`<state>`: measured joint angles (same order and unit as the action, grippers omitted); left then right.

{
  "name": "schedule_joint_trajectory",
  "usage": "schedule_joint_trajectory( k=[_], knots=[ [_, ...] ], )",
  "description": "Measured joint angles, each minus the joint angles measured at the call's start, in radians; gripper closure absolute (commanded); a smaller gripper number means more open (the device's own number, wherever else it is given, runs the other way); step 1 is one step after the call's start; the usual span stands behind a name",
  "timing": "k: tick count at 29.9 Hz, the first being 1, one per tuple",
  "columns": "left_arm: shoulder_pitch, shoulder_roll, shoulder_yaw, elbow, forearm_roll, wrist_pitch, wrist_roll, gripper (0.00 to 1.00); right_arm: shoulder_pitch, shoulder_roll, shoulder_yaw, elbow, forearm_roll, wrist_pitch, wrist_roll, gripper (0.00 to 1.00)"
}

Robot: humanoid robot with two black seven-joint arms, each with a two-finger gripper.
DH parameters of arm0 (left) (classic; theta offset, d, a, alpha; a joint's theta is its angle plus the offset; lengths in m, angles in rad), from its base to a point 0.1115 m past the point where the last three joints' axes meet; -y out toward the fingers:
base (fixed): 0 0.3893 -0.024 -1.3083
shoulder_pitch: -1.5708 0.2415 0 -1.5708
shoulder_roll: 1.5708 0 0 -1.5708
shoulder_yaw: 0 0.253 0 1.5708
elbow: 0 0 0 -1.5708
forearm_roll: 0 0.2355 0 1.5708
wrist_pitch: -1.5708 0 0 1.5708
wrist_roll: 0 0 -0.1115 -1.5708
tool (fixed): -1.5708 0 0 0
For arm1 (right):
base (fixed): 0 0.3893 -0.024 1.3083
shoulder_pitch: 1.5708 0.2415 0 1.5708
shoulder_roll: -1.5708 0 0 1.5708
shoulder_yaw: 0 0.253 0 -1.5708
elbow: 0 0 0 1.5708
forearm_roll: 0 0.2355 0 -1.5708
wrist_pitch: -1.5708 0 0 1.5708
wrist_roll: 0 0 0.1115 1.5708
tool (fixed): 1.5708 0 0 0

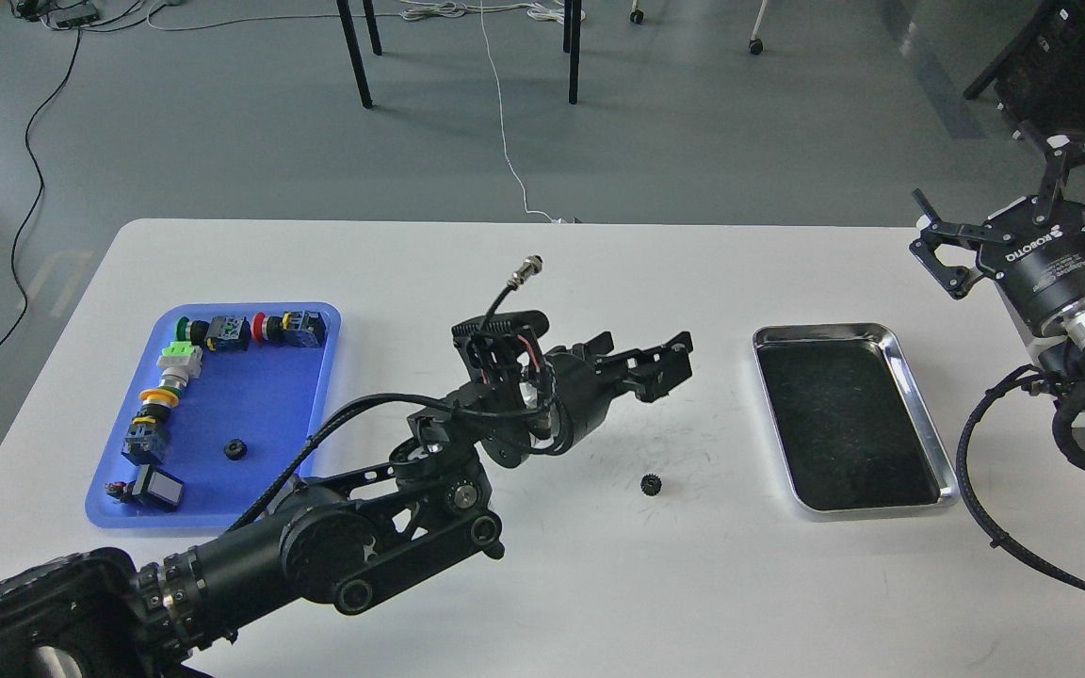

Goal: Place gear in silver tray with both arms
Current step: 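Release the gear on the table near the silver tray, retract left arm, then reach the right gripper down to the black gear on the table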

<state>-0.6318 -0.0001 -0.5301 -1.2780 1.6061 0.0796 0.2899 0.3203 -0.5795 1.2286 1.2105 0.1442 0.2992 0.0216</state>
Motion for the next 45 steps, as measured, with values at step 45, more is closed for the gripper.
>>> schedule_joint_trajectory(
  k=[45],
  knots=[
    [0.176,0.458,-0.658,0.259,-1.327,-0.136,-0.366,0.00,0.386,-0.299,-0.417,0.124,-0.046,0.000,-0.010,0.01]
  ],
)
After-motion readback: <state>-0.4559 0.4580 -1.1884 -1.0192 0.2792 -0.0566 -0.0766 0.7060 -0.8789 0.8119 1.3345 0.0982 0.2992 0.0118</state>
